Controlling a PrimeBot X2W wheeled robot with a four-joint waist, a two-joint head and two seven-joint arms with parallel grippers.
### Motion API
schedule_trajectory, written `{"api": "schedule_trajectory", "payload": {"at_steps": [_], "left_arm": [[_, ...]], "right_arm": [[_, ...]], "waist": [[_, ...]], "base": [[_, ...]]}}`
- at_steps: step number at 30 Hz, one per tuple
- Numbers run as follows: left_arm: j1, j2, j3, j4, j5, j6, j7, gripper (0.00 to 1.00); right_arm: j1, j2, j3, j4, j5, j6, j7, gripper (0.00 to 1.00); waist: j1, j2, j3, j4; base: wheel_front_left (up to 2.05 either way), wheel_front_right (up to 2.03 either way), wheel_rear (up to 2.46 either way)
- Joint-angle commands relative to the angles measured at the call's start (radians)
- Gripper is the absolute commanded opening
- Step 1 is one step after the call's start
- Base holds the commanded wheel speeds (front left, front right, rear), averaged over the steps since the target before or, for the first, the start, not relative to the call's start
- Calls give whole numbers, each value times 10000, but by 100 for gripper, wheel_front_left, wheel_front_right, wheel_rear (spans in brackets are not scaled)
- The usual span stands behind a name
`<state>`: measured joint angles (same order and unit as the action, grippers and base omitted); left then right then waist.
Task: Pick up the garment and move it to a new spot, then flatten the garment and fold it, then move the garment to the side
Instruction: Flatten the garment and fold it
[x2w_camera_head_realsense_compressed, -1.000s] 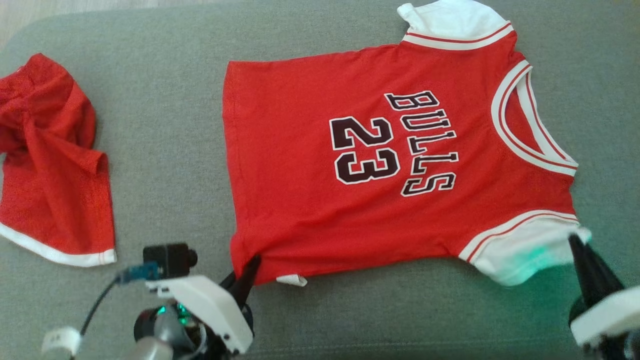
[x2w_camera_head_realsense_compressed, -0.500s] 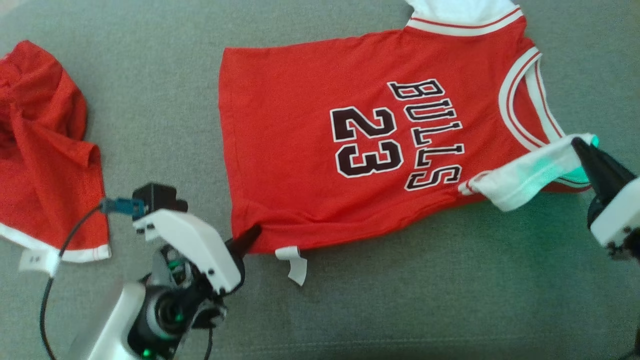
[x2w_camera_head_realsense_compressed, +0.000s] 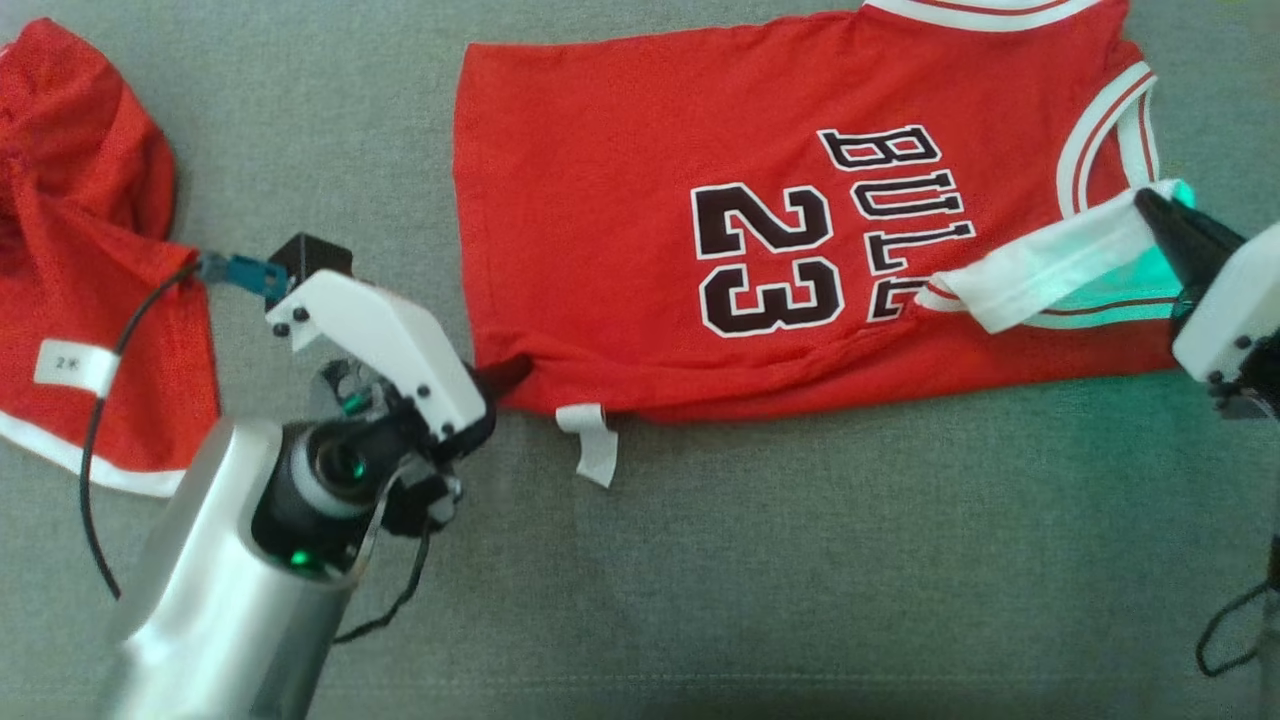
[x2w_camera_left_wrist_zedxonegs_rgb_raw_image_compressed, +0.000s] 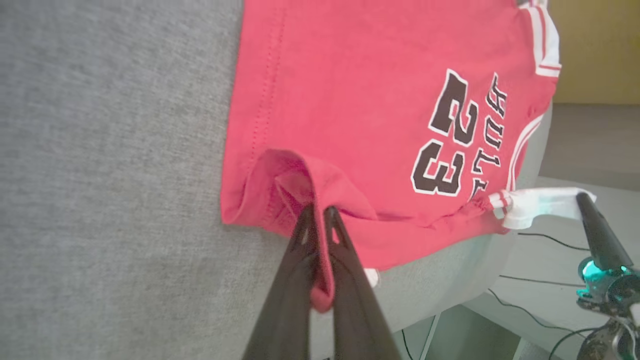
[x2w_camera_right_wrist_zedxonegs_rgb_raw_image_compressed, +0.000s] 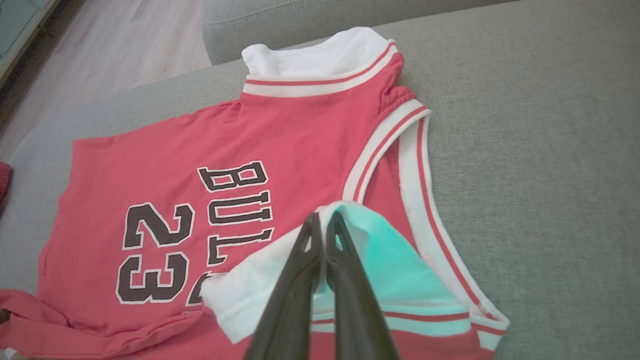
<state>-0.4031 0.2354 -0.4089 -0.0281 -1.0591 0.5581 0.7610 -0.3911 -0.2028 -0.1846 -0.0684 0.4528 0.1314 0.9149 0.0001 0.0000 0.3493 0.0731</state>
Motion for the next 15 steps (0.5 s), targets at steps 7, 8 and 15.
{"api": "schedule_trajectory", "payload": {"at_steps": [7,8,15], "left_arm": [[-969,-218,684,-82,-238,706,243,9],[-1001,-296,809,-71,-292,782,182,40],[-964,-587,1471,23,-424,1003,-376,100]], "right_arm": [[-817,-282,673,134,43,-7,-402,0],[-881,-262,653,190,54,-7,-538,0],[-946,-247,664,511,79,-7,-1269,100]], "waist": [[-1,0,144,-81],[-1,0,145,-88],[-1,0,70,-89]], "base": [[0,0,0],[0,0,0],[0,0,0]]}}
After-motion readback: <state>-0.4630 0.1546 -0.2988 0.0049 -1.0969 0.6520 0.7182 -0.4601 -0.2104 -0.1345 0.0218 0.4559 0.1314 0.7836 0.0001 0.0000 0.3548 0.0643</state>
